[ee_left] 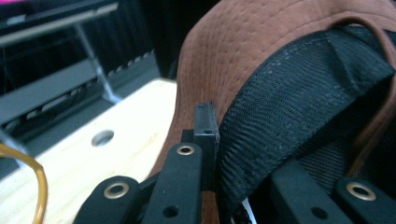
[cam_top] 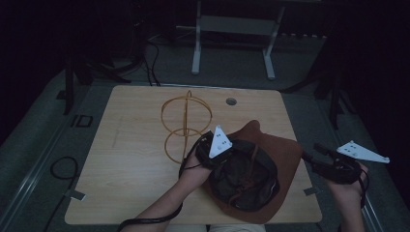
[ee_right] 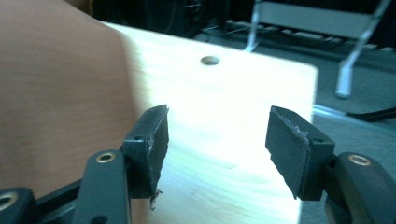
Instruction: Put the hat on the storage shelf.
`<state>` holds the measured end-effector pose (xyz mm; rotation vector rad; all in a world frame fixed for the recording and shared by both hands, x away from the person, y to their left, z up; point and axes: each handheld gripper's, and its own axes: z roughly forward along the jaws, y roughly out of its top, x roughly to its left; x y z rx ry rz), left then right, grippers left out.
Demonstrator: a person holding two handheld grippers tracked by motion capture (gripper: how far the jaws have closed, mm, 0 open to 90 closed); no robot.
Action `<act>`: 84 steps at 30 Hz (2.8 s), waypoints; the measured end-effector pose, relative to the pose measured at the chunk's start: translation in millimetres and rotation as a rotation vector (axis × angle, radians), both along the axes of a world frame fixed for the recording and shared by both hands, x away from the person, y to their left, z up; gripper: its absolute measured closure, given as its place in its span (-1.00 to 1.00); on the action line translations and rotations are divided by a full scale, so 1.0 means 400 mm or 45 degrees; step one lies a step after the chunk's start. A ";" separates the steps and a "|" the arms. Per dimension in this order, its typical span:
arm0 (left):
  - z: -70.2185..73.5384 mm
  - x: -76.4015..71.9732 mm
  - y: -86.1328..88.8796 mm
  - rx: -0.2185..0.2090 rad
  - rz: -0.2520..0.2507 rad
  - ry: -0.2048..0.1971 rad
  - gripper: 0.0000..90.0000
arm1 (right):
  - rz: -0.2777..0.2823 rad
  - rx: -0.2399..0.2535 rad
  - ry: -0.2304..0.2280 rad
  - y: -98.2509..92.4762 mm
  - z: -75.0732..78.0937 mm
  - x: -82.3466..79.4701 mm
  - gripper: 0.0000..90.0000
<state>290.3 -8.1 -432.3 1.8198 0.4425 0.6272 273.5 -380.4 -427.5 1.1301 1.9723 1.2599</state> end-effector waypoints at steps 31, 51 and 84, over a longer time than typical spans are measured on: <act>0.014 -0.082 0.027 -0.215 -0.365 -0.274 0.90 | 0.854 0.265 0.017 0.331 -0.005 -0.013 -0.18; 0.025 -0.092 0.009 -0.143 -0.333 -0.280 0.85 | 0.986 0.336 0.046 0.349 0.001 -0.003 0.91; -0.017 -0.090 0.222 -0.136 -0.060 -0.030 -0.15 | 0.735 0.381 -0.110 0.236 0.111 0.056 0.94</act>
